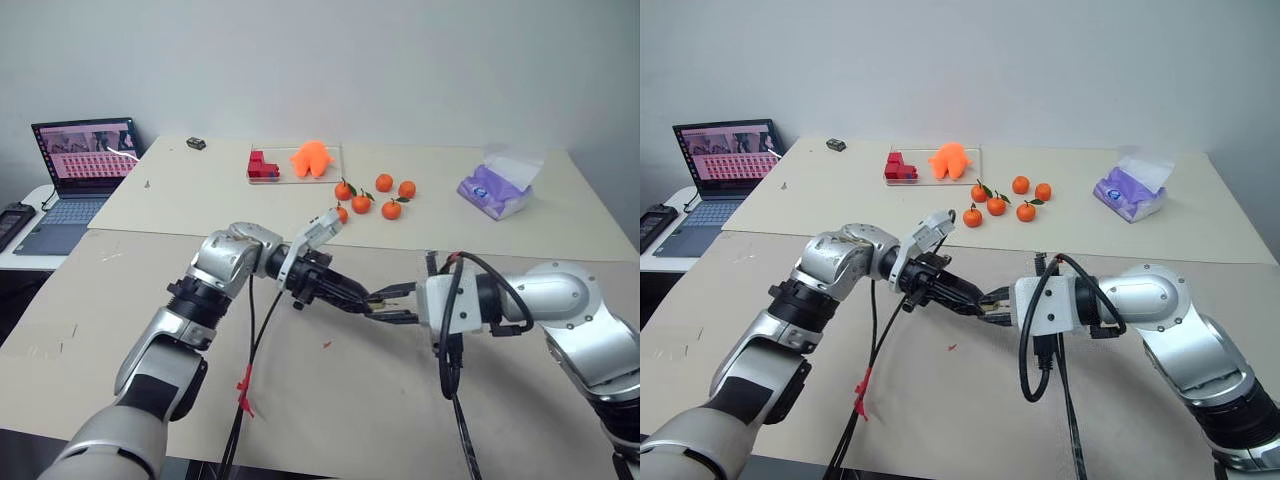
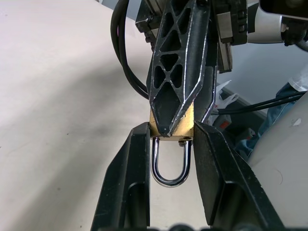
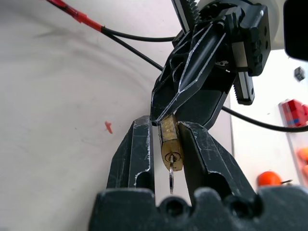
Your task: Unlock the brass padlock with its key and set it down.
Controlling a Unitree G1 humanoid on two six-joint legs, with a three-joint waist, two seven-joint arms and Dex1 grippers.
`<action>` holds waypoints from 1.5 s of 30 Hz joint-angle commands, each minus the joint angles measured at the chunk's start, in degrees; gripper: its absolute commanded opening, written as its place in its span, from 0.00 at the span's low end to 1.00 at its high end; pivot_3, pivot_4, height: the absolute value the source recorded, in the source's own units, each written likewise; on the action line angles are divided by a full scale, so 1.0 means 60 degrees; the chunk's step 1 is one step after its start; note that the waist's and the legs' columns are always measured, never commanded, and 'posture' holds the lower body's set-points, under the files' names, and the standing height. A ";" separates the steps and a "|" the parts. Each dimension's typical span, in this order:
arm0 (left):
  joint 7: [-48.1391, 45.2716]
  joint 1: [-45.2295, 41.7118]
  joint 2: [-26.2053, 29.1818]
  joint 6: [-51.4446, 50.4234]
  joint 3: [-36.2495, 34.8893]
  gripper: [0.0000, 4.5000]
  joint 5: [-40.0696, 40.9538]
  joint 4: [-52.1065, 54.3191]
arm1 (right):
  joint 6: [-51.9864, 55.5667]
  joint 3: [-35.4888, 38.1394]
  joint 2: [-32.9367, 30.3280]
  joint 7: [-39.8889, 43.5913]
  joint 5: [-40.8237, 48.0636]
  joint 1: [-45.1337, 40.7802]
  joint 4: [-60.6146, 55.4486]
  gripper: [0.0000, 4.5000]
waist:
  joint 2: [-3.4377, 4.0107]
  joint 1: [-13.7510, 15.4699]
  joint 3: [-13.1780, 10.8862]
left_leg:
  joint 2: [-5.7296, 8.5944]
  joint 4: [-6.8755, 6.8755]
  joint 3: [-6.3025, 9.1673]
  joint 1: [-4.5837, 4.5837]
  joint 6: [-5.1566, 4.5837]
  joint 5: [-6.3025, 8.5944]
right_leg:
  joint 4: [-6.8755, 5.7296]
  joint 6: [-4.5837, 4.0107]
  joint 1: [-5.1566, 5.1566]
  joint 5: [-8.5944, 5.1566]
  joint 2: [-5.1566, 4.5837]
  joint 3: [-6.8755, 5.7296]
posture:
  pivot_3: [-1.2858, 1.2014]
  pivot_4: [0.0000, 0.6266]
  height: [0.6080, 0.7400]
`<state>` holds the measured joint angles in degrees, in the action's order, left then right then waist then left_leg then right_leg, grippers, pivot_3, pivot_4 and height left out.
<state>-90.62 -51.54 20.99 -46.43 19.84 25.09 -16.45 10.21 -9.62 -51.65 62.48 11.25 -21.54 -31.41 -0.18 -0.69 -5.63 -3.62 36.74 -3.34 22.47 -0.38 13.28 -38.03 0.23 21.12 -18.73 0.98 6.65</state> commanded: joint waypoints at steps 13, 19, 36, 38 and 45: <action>-0.0207 -0.0008 -0.0154 0.0058 0.0086 0.18 0.0326 0.0683 | -0.1181 0.0370 0.0159 -0.0403 -0.0767 -0.0436 0.0906 0.12 | 0.0012 -0.0001 0.0007 | 0.0000 0.0002 0.0000 -0.0001 0.0000 0.0000 | -0.0002 -0.0001 0.0000 0.0000 0.0000 0.0000 | 0.52 0.24 0.49; -0.0184 -0.0007 -0.0169 0.0038 0.0075 0.18 0.0329 0.0664 | -0.1171 0.0406 0.0275 -0.0524 -0.0803 -0.0590 0.1001 0.41 | 0.0020 -0.0003 0.0012 | 0.0000 0.0004 -0.0001 -0.0002 0.0001 0.0000 | -0.0003 -0.0001 -0.0002 0.0000 -0.0001 0.0001 | 0.52 0.24 0.49; -0.0276 0.0097 -0.0040 0.0105 0.0122 0.18 0.0296 0.0721 | -0.1560 0.0825 0.0071 -0.0434 -0.0651 -0.0427 0.0992 0.41 | 0.0025 0.0003 0.0015 | -0.0002 0.0004 -0.0001 -0.0003 0.0000 0.0000 | -0.0004 -0.0001 -0.0001 0.0000 0.0002 0.0001 | 0.52 0.24 0.49; -0.0309 0.0096 0.0113 0.0411 0.0342 0.18 0.0250 0.0651 | -0.1546 0.0871 -0.0002 -0.0364 -0.0563 -0.0344 0.0850 0.41 | 0.0026 0.0003 0.0016 | -0.0001 0.0004 -0.0001 -0.0002 0.0000 0.0000 | -0.0004 -0.0001 -0.0001 0.0000 0.0001 0.0001 | 0.52 0.24 0.49; -0.0313 -0.0706 0.0147 0.1047 0.0372 0.18 0.0338 -0.0958 | -0.1345 0.1116 -0.0208 -0.0266 -0.0225 -0.0082 0.0416 0.41 | 0.0022 0.0005 0.0013 | 0.0000 0.0007 -0.0001 -0.0002 0.0000 0.0000 | -0.0005 -0.0001 -0.0002 0.0000 0.0000 0.0001 | 0.52 0.24 0.49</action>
<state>-91.59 -53.70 21.66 -41.63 21.84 26.81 -20.20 1.72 -7.12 -52.33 61.99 8.27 -21.43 -26.93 -0.05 -0.66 -5.55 -3.62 36.78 -3.36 22.45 -0.38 13.28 -38.07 0.22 21.11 -18.73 0.99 6.65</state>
